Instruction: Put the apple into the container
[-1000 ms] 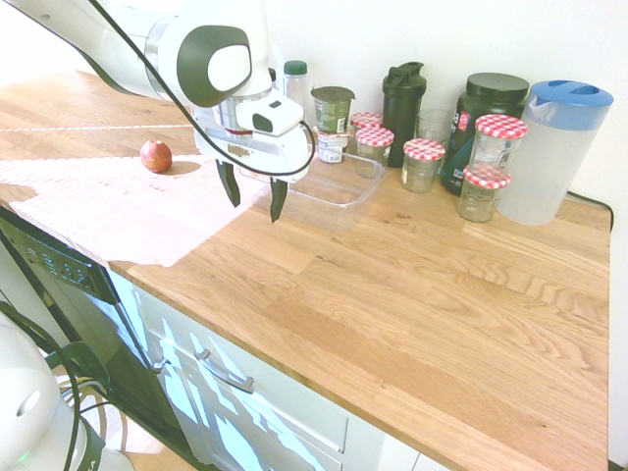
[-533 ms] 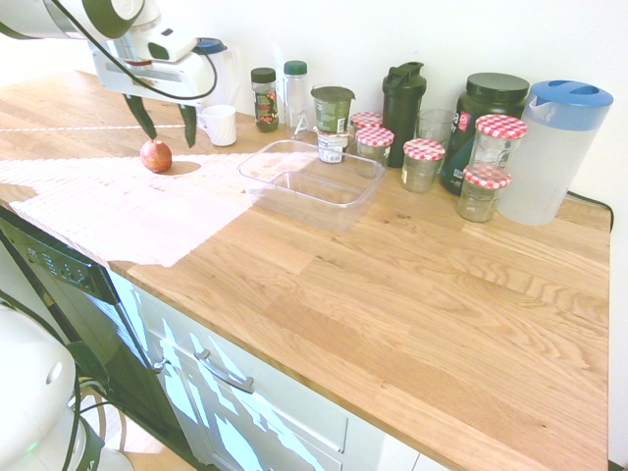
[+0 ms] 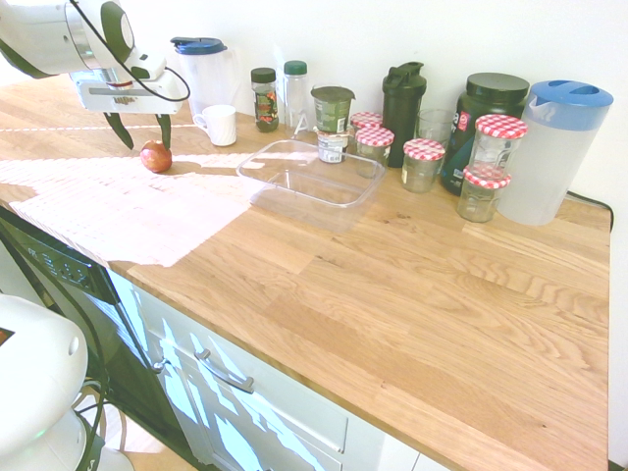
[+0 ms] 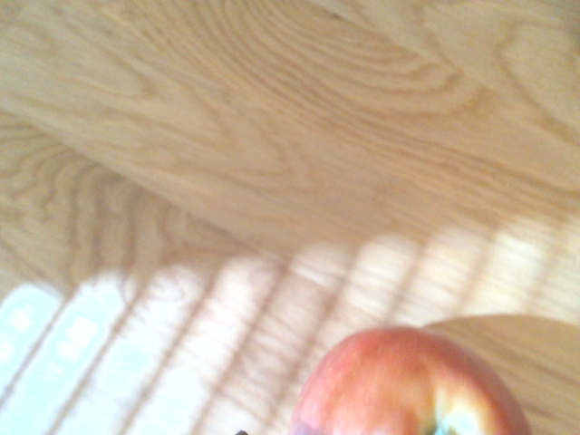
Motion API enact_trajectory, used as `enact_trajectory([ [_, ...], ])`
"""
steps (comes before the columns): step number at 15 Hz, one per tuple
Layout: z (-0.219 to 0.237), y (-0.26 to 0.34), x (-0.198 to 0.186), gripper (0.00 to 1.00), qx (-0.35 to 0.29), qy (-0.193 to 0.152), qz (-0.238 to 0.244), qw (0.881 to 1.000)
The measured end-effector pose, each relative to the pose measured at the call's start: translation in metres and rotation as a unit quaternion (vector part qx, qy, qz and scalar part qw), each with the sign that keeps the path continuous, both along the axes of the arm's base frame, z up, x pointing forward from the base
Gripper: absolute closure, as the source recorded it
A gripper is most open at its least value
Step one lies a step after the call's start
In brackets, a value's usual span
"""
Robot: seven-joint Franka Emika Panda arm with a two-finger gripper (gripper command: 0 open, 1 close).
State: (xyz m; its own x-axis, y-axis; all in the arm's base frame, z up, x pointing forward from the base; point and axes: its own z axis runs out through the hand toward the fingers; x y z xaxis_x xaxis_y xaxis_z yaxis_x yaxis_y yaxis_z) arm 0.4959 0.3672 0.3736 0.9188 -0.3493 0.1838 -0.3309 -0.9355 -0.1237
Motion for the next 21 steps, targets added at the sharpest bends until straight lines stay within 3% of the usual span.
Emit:
enact_trajectory([
  [1,-0.004,0.002,0.006,0.00,-0.002,-0.001,0.001,1.000],
  [2,-0.008,0.004,0.009,1.00,-0.008,-0.001,0.002,1.000],
  [17,-0.030,-0.003,0.010,1.00,-0.022,0.017,-0.011,1.000],
  [19,0.000,-0.013,0.015,1.00,0.003,0.014,-0.035,0.999],
  [21,0.064,-0.053,0.026,1.00,0.021,0.002,-0.068,0.997],
])
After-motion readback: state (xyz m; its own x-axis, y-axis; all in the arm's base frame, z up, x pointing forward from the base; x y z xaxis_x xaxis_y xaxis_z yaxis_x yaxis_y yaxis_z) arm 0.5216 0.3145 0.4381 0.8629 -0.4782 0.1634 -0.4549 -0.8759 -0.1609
